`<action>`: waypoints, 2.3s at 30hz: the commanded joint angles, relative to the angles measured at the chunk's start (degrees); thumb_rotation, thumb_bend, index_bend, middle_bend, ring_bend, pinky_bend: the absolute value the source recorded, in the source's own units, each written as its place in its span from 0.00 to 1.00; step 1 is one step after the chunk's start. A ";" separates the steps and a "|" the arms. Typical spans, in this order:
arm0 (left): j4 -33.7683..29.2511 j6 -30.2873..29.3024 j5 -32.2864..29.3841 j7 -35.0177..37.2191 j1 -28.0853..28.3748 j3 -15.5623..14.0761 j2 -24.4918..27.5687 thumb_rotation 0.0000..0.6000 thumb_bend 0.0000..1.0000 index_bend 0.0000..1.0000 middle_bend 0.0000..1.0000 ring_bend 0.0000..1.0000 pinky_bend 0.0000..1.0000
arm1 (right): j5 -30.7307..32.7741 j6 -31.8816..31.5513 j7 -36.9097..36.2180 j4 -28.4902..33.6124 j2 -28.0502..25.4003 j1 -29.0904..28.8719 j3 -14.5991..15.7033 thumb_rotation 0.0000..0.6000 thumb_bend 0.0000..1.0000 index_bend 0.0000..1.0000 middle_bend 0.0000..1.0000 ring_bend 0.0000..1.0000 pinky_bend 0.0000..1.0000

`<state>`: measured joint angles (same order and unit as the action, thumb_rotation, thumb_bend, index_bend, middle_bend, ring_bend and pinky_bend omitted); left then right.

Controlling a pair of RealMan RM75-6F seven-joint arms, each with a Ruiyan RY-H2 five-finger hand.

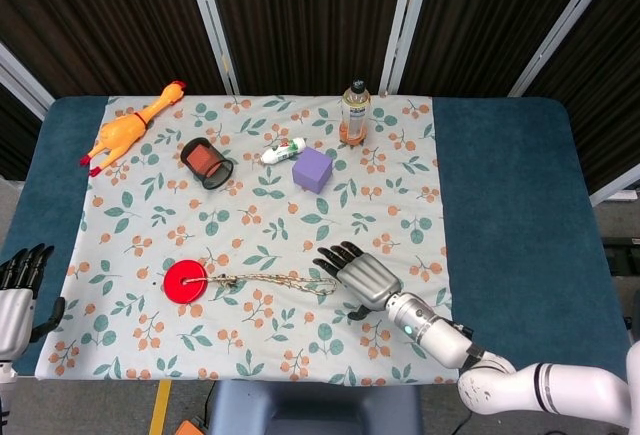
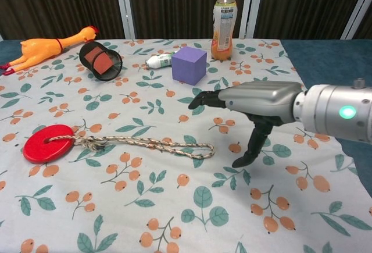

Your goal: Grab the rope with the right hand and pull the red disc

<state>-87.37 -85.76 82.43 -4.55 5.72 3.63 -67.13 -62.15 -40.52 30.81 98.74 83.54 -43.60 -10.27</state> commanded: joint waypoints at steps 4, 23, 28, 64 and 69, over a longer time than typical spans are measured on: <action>1.17 0.18 -0.20 1.08 -0.17 0.10 -0.23 1.00 0.46 0.00 0.05 0.03 0.13 | 7.28 -0.34 5.10 -2.35 3.57 -4.31 2.65 1.00 0.25 0.00 0.11 0.00 0.00; 2.70 0.30 -0.18 2.56 -0.48 0.27 -0.72 1.00 0.46 0.00 0.06 0.03 0.13 | 8.55 -4.42 5.95 -1.96 5.31 -6.81 8.23 1.00 0.26 0.00 0.27 0.00 0.00; 2.89 0.33 -0.21 2.71 -0.57 0.28 -0.70 1.00 0.46 0.00 0.06 0.03 0.13 | 9.13 -5.01 5.06 -1.34 5.04 -7.13 8.38 1.00 0.26 0.00 0.38 0.00 0.00; 4.06 0.59 -0.17 4.45 -0.90 0.39 -1.14 1.00 0.46 0.00 0.06 0.02 0.13 | -1.38 -17.84 -18.37 3.19 -5.21 2.11 5.05 1.00 0.81 0.84 0.78 0.88 0.98; 3.83 1.04 0.16 4.27 -0.48 0.38 -1.46 1.00 0.46 0.00 0.06 0.02 0.13 | -4.46 -23.83 -27.42 2.86 -14.08 8.89 5.39 1.00 0.81 0.84 0.78 0.88 0.98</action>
<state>-83.51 -84.81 82.52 -0.25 5.17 4.03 -68.51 -64.51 -60.16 8.88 101.95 74.95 -39.22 -5.03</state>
